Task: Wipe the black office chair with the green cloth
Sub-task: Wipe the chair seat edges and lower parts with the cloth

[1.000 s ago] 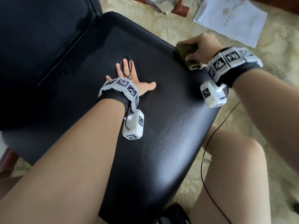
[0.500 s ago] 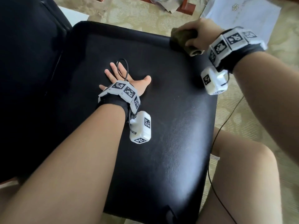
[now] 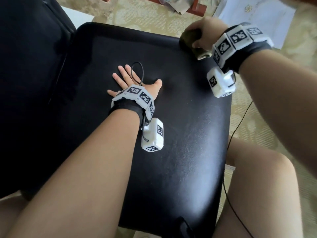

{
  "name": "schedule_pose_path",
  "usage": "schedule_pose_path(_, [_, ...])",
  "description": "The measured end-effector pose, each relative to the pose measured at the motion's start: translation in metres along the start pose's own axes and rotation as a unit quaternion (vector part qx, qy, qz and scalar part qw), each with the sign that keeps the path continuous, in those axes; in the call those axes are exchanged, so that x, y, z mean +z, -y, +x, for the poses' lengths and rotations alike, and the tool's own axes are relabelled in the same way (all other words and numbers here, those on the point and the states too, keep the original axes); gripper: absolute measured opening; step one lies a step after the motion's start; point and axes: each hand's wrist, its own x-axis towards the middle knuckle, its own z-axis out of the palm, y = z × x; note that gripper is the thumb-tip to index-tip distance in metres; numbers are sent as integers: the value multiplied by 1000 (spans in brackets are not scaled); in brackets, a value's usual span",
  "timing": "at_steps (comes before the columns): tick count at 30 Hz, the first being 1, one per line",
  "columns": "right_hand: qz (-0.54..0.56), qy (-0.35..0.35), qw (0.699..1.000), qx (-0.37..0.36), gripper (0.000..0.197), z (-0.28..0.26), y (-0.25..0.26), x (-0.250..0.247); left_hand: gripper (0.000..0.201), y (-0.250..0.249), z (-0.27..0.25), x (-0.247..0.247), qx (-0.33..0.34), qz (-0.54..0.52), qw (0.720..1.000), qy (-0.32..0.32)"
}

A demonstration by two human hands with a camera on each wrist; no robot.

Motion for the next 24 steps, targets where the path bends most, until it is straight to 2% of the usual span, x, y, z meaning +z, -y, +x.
schedule_pose_path(3, [21, -6, 1000, -19, 48, 3, 6, 3, 100, 0, 4, 3, -14, -14, 1000, -5])
schedule_pose_path(6, [68, 4, 997, -23, 49, -5, -17, 0, 104, 2, 10, 6, -14, -44, 999, -7])
schedule_pose_path(13, [113, -25, 990, 84, 51, -42, -92, 5, 104, 1, 12, 9, -9, -43, 999, -8])
schedule_pose_path(18, [175, -121, 965, 151, 50, -61, -101, 29, 103, 2, 10, 10, -5, -32, 999, -10])
schedule_pose_path(20, [190, -135, 957, 174, 49, -59, -96, 30, 103, 1, 10, 10, -5, -35, 999, -11])
schedule_pose_path(22, [167, -132, 967, 142, 50, -52, -84, 25, 104, 3, 12, 9, -8, -30, 1000, -6])
schedule_pose_path(24, [154, -102, 980, 69, 52, -42, -64, 20, 110, 5, 18, 9, -10, -32, 999, 8])
